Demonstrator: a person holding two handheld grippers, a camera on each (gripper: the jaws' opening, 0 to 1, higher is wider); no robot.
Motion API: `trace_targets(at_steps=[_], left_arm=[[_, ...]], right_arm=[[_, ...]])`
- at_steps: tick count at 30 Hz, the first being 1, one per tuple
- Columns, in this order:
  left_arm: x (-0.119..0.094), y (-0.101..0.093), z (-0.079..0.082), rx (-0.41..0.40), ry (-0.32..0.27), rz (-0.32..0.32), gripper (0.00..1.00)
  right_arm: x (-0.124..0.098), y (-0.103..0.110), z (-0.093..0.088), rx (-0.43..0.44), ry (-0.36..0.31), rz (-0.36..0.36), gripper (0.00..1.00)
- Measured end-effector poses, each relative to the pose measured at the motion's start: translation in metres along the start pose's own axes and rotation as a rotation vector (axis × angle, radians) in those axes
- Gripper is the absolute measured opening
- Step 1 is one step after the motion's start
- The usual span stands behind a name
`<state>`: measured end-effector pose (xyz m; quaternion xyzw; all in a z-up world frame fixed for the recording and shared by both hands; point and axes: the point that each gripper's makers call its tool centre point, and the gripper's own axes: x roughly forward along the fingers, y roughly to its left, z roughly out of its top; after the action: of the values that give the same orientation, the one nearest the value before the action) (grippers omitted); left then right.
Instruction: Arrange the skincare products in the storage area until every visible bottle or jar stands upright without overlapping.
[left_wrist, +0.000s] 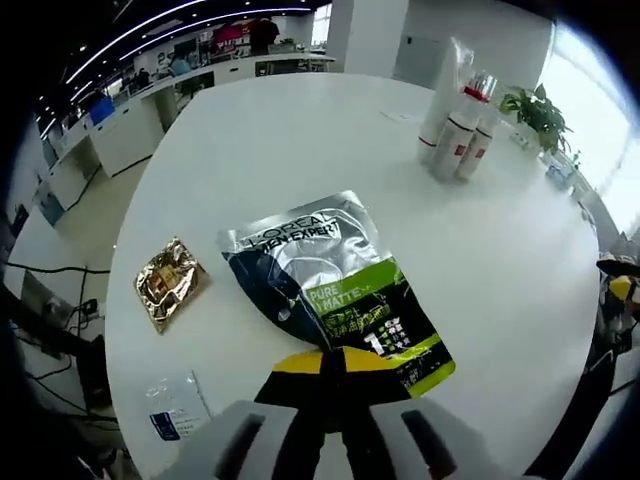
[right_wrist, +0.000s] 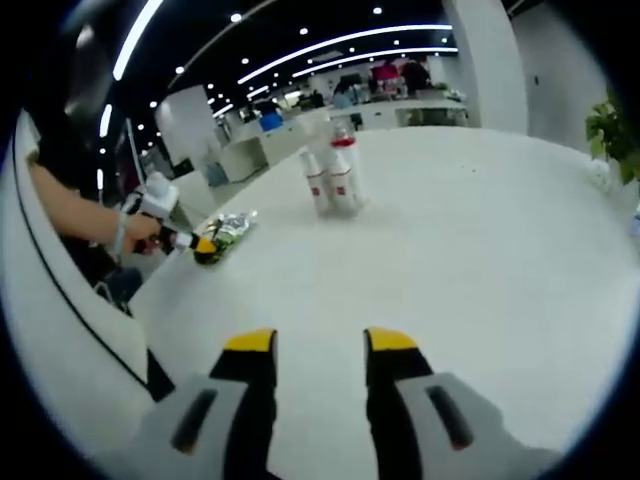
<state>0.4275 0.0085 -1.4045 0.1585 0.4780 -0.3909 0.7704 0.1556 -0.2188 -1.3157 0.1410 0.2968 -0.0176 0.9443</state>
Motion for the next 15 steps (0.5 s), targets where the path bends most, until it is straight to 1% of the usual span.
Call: trace_targets(at_steps=[4,7,8,9,10,11,12,13,15], left_arm=[[-0.002,-0.003,0.001,-0.060,-0.004,-0.010,0.01],[-0.002,-0.012,-0.001,-0.118,-0.009,-0.053,0.00],[-0.002,-0.018,-0.002,-0.118,-0.014,-0.075,0.00],[-0.001,-0.019,-0.003,-0.118,-0.013,-0.079,0.00],[-0.004,-0.031,-0.004,-0.123,-0.026,-0.115,0.00],[-0.005,-0.034,-0.002,-0.131,-0.035,-0.134,0.00],[-0.007,-0.037,-0.002,-0.129,-0.038,-0.142,0.00],[-0.011,-0.046,-0.003,-0.121,-0.047,-0.153,0.00],[-0.014,-0.057,-0.002,-0.124,-0.066,-0.173,0.00]], right_arm=[[-0.002,0.000,0.001,-0.004,-0.002,0.003,0.32],[-0.004,-0.002,0.002,-0.004,-0.007,-0.001,0.32],[-0.005,-0.003,0.003,0.001,-0.010,-0.003,0.32],[-0.005,-0.004,0.003,0.003,-0.011,-0.003,0.32],[-0.005,-0.005,0.004,0.008,-0.012,-0.003,0.32],[-0.005,-0.004,0.004,0.007,-0.009,-0.002,0.32],[-0.004,-0.004,0.005,0.001,-0.008,0.002,0.32],[-0.003,-0.002,0.008,0.003,-0.011,0.011,0.32],[-0.001,0.002,0.012,0.018,-0.015,0.029,0.32]])
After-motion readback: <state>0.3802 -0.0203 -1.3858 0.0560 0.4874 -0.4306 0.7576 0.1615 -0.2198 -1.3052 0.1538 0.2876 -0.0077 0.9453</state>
